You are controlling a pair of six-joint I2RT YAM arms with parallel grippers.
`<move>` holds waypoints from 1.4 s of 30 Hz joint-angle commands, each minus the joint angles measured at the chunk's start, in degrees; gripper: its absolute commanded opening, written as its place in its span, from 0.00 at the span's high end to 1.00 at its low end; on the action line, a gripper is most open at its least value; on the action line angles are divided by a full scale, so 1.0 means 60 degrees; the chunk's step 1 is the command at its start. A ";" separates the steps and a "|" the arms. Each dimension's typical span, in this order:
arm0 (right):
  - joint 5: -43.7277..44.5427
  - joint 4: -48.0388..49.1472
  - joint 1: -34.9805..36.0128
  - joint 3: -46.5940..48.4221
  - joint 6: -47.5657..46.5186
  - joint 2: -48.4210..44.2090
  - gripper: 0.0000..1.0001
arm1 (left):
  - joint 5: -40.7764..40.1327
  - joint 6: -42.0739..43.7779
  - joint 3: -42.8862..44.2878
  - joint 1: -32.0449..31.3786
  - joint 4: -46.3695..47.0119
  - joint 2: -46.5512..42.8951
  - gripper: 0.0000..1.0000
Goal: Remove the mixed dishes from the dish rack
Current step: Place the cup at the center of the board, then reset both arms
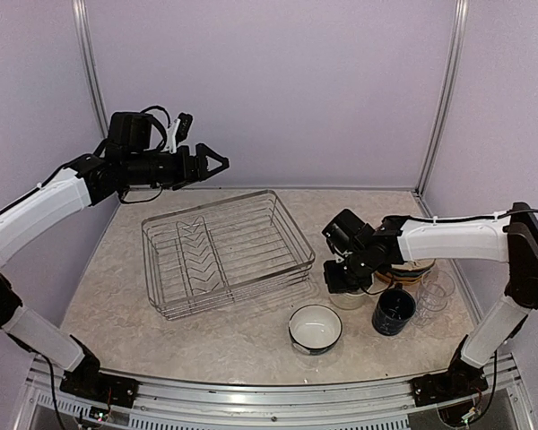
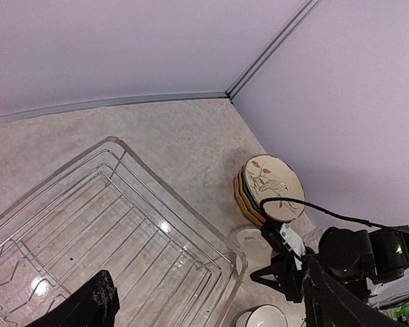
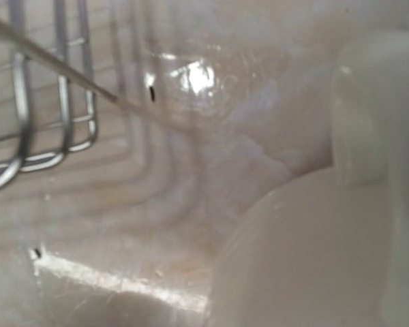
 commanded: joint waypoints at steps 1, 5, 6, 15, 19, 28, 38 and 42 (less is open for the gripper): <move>0.0260 0.0412 0.0087 0.0217 -0.0091 0.0097 0.91 | -0.0909 0.0452 -0.0339 -0.0145 -0.0032 -0.0523 0.10; 0.0275 0.0360 0.0078 0.0214 -0.0107 0.0052 0.81 | -0.1182 0.0598 -0.0437 -0.0182 0.0007 -0.0774 0.09; 0.0297 0.0279 0.0087 0.0268 -0.0114 0.0010 0.80 | -0.1260 0.0659 -0.0440 -0.0195 -0.0013 -0.0822 0.09; 0.0914 -0.0852 0.0088 0.1388 -0.0882 -0.1721 0.34 | -0.2630 0.1284 -0.0627 -0.0230 0.0173 -0.1904 0.09; 0.1672 -0.1274 0.0085 0.2225 -0.1845 -0.3049 0.16 | -0.2764 0.2069 -0.0562 -0.0226 0.0437 -0.2691 0.03; 0.2413 0.0036 0.0074 0.3488 -0.4454 -0.5191 0.00 | -0.2995 0.3110 -0.0528 -0.0153 0.1419 -0.4621 0.01; 0.1800 0.2012 0.0081 0.3536 -0.5630 -0.6734 0.00 | -0.3684 0.3391 -0.0793 -0.0167 0.1539 -0.6058 0.01; 0.1623 0.2729 0.0077 0.3201 -0.5850 -0.7338 0.00 | -0.3803 0.3442 -0.0918 -0.0171 0.1592 -0.6478 0.01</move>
